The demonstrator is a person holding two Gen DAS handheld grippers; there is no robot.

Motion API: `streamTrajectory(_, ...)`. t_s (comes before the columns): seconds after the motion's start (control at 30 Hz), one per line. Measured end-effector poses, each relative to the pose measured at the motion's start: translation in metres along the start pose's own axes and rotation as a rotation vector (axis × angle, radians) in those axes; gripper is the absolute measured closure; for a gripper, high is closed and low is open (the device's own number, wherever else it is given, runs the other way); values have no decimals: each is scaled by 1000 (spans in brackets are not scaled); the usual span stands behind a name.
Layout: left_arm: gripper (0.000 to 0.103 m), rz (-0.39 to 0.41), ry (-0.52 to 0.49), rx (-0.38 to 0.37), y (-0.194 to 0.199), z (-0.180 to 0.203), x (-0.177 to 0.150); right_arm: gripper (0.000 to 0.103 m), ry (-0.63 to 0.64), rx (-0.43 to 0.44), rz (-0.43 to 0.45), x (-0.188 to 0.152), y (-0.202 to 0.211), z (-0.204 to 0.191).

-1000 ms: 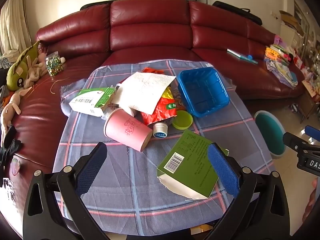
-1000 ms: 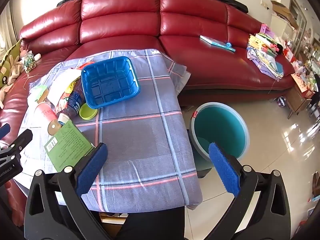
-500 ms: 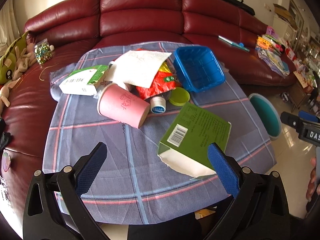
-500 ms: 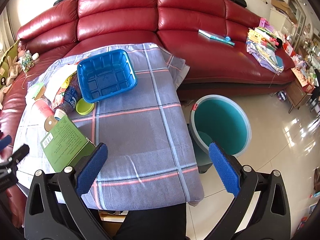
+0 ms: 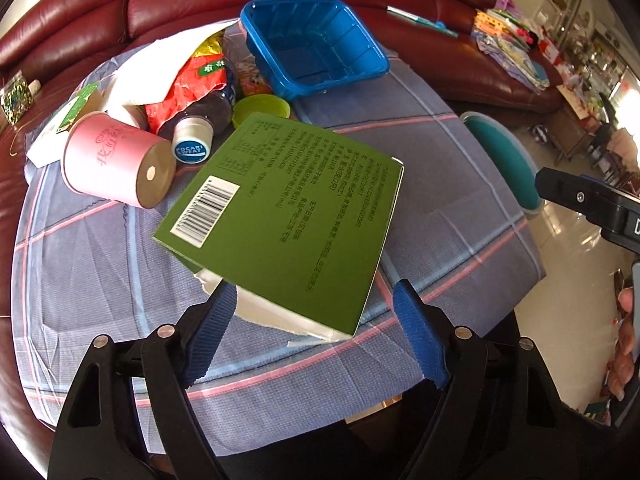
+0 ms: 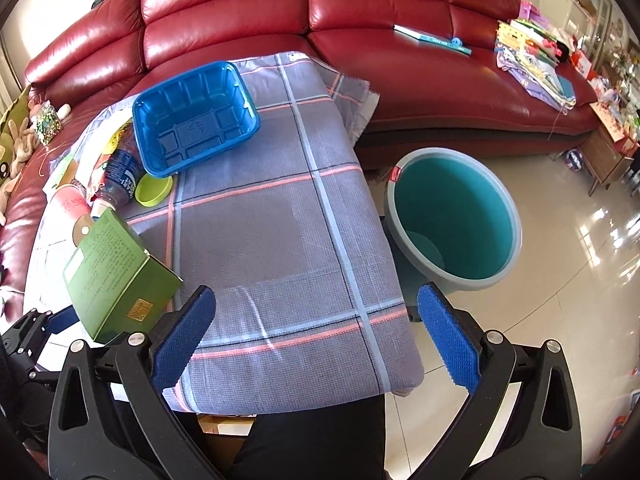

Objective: Collect trash
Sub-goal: 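Grasp the blue plastic tray with the right tool while the left tool lifts the green box, then carry the blue tray and green box over the teal trash bin with both tools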

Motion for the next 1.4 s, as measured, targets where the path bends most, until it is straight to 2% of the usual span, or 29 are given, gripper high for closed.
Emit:
streamTrajectory(0.03,33,10,0,-7,-3,2,2,6,-1,1,-5,0,-3,1)
streamTrajectory(0.07,65,13,-4,-16,-6,4,4,6,-2,1,-10,-1,-6,2)
streamTrajectory(0.1,93,-7,-6,-46,-10,6,5,6,-3,3,-17,-1,-10,4)
streamTrajectory(0.13,95,-17,-1,-61,-5,10,6,6,-4,9,-21,0,-13,5)
streamTrajectory(0.17,98,4,-11,-38,-1,11,8,6,-4,15,-29,1,-16,6)
streamTrajectory(0.2,99,27,-25,-26,6,12,11,6,-4,22,-37,2,-19,7)
streamTrajectory(0.27,99,45,-29,-62,20,14,18,6,1,39,-43,6,-24,7)
streamTrajectory(0.37,99,110,-36,-62,48,12,38,6,8,64,-59,16,-32,6)
streamTrajectory(0.53,99,192,-7,-88,86,-7,80,6,2,116,-60,52,-44,0)
streamTrajectory(0.63,99,229,-7,-78,92,-16,108,8,22,133,-33,81,-52,-9)
streamTrajectory(0.7,99,234,2,-62,89,-25,123,15,44,157,-32,102,-63,-18)
streamTrajectory(0.77,99,233,10,-58,85,-32,134,27,59,180,-41,119,-74,-27)
streamTrajectory(0.93,99,226,18,-33,70,-47,154,36,135,210,-62,155,-110,-56)
streamTrajectory(1.1,99,204,37,-17,56,-61,165,43,177,229,-92,174,-142,-73)
streamTrajectory(1.13,99,199,40,-17,52,-61,168,48,180,234,-98,178,-149,-75)
streamTrajectory(1.2,99,189,48,-16,48,-66,171,78,191,244,-113,181,-157,-79)
streamTrajectory(1.23,99,185,51,-13,46,-67,173,89,205,246,-136,180,-161,-82)
streamTrajectory(1.4,99,182,29,-16,44,-57,179,93,209,247,-89,175,-134,-76)
Point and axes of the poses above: each gripper's, at about its wrist camera, not at the fingertips, and y roughly against the way its jaws point, z to its right, x to its top, the point moved 4 cm from there along -y, roughly the way its jaws point
